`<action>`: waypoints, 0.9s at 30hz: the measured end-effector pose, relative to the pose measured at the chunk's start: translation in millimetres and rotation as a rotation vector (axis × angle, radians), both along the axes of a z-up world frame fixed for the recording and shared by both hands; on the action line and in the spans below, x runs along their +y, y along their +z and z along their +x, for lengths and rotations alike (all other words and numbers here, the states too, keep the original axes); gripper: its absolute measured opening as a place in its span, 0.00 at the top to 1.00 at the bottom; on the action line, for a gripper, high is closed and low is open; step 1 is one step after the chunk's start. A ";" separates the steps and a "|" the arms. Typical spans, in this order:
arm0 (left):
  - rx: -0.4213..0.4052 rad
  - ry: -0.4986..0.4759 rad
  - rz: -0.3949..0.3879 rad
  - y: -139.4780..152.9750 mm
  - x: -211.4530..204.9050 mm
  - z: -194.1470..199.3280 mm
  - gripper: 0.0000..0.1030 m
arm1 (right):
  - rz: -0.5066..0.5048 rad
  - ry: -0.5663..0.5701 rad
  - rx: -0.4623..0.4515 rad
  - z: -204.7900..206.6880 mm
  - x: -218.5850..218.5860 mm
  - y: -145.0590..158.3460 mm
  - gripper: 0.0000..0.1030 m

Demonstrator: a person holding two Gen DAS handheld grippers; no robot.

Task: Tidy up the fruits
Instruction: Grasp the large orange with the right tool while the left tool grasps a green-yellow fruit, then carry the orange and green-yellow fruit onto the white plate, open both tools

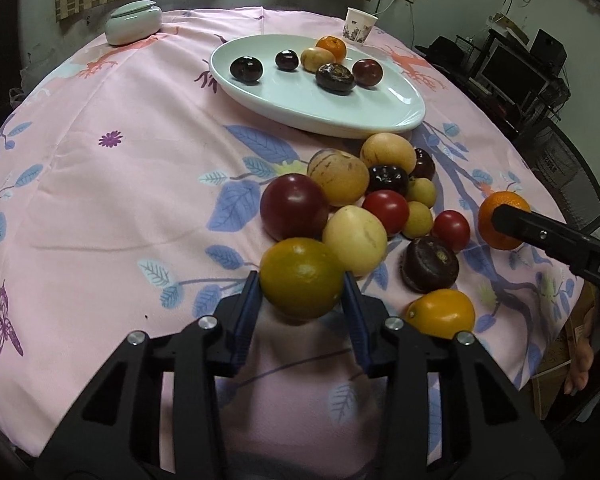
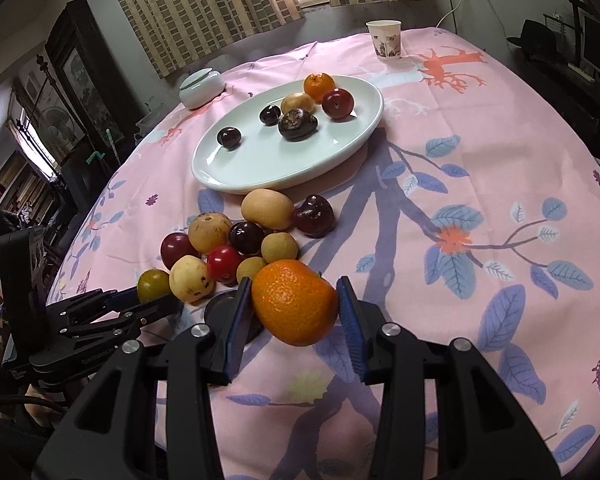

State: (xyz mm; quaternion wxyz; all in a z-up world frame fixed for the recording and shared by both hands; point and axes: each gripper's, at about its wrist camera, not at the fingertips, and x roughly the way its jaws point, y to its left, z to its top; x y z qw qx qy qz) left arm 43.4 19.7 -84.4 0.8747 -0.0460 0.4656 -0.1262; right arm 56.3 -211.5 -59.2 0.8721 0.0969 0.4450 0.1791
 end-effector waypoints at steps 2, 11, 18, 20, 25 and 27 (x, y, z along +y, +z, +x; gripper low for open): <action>-0.028 0.003 -0.005 8.1 1.6 -4.3 0.60 | -0.008 0.007 -0.008 -1.5 2.8 1.7 0.58; -0.065 0.019 -0.015 27.6 10.9 -10.7 0.60 | -0.022 0.049 -0.037 -8.0 18.6 9.7 0.58; -0.072 0.011 -0.006 32.0 8.9 -10.5 0.60 | -0.074 0.041 -0.070 -10.7 24.3 16.1 0.58; -0.077 0.010 -0.002 34.4 8.0 -8.7 0.60 | -0.093 0.041 -0.082 -11.2 26.7 17.6 0.58; -0.094 0.006 -0.002 44.6 7.8 0.0 0.60 | -0.086 0.057 -0.077 -4.9 29.6 18.7 0.58; -0.107 -0.001 0.009 50.3 6.4 5.9 0.60 | -0.082 0.066 -0.084 0.6 32.0 22.8 0.58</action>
